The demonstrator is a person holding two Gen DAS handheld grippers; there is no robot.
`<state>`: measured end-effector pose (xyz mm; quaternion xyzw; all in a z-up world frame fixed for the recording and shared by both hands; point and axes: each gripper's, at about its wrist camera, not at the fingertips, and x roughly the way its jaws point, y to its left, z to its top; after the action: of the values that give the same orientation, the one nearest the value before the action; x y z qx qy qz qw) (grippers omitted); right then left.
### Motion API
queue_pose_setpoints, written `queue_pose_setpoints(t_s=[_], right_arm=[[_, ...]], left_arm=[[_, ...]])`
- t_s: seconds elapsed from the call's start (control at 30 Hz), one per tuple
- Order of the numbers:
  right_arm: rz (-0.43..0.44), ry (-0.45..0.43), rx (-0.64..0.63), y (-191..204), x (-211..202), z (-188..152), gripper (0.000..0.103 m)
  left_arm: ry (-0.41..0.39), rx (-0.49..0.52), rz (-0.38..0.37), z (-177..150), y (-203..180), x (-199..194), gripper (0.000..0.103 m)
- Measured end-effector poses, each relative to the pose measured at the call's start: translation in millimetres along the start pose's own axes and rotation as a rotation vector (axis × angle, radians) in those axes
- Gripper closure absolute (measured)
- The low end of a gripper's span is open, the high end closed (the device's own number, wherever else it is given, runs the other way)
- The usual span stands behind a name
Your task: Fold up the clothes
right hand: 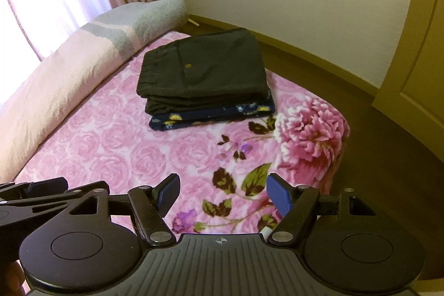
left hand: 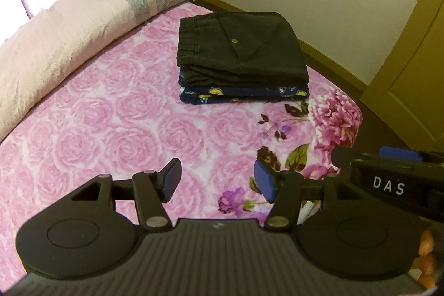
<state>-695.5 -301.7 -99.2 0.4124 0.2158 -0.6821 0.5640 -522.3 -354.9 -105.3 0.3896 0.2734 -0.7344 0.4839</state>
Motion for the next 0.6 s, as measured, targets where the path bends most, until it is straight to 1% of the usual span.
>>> queue_pose_setpoints(t_s=[0.6], right_arm=[[0.005, 0.073, -0.013, -22.2, 46.5, 23.1, 0.031]], left_arm=[[0.054, -0.012, 0.016, 20.6, -13.7, 45.2, 0.049]])
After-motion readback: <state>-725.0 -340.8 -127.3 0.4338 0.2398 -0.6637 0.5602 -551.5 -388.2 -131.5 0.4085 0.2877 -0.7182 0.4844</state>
